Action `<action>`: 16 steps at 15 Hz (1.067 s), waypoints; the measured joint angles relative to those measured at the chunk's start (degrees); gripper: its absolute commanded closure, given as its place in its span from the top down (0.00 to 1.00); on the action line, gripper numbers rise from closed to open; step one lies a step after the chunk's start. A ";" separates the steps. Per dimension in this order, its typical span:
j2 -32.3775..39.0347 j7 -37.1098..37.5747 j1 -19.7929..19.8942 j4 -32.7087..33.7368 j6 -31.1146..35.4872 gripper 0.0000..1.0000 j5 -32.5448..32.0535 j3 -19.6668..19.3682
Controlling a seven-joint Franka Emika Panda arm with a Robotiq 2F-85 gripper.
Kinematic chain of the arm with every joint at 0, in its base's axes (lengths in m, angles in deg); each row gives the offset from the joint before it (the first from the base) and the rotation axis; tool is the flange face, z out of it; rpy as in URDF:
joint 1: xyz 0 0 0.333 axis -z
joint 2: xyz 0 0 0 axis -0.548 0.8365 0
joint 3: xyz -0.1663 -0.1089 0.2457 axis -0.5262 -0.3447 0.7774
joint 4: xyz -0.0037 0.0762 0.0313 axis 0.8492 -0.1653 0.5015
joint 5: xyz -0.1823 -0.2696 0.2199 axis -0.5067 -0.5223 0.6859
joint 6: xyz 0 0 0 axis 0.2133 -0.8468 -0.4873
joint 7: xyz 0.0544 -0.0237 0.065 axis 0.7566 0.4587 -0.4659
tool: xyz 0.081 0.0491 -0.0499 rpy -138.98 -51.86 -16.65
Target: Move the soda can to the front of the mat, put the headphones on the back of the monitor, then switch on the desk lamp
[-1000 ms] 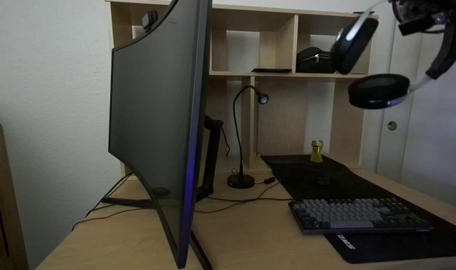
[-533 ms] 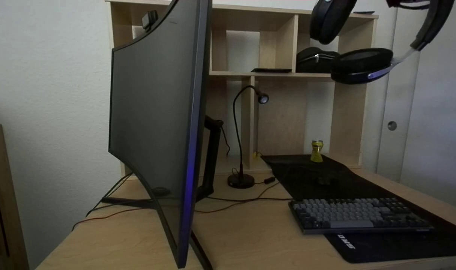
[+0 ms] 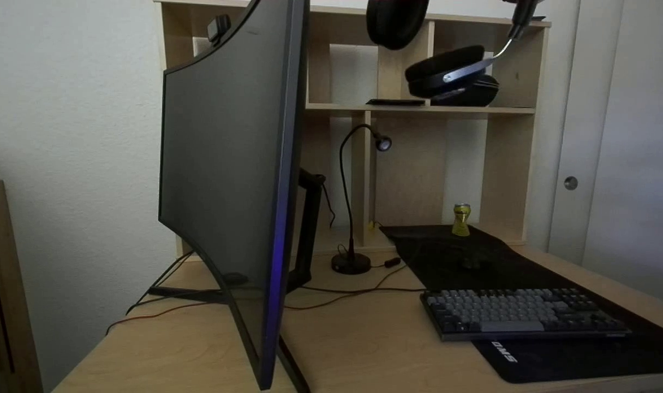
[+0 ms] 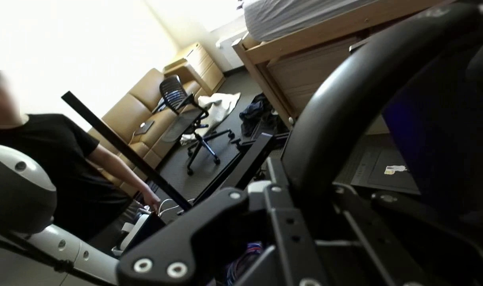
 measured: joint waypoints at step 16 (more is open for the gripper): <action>15.61 33.89 -6.33 8.14 19.18 0.04 28.15 5.51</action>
